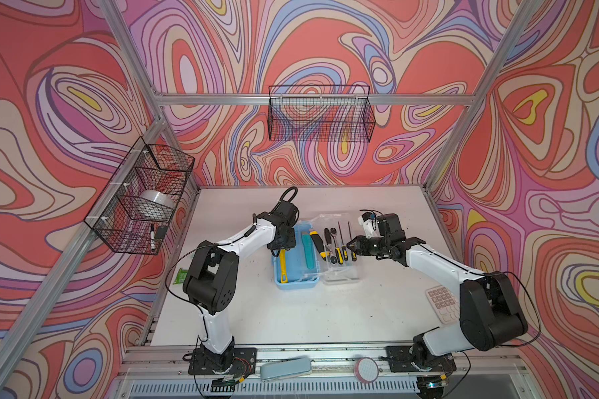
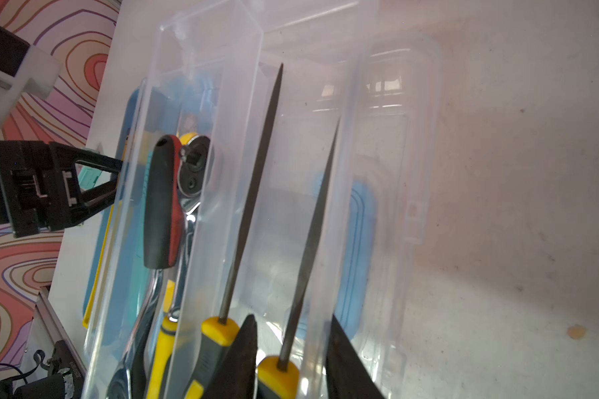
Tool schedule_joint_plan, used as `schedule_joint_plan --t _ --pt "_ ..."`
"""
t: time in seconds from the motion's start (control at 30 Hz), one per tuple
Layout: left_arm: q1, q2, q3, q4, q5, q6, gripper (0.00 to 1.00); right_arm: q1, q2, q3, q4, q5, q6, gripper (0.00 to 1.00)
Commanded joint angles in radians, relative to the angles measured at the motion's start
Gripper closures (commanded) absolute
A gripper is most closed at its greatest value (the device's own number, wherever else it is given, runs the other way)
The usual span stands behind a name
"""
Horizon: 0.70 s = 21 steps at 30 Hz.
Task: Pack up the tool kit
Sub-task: 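Lower the wrench head-up into the light-blue box with the left gripper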
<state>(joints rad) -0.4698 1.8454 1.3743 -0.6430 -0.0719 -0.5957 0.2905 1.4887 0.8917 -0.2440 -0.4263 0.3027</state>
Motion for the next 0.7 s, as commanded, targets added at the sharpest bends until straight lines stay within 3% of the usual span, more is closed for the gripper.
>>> schedule_joint_plan --t 0.0,0.2,0.67 --pt "-0.001 -0.028 0.008 0.089 -0.045 0.001 0.99 0.010 0.010 0.007 -0.034 0.022 -0.022 0.68" --pt "-0.003 -0.026 0.000 0.088 -0.069 -0.002 0.94 0.010 0.011 0.015 -0.036 0.022 -0.025 0.68" --pt "0.000 -0.003 0.017 0.089 -0.084 -0.018 0.95 0.010 0.009 0.014 -0.052 0.036 -0.030 0.68"
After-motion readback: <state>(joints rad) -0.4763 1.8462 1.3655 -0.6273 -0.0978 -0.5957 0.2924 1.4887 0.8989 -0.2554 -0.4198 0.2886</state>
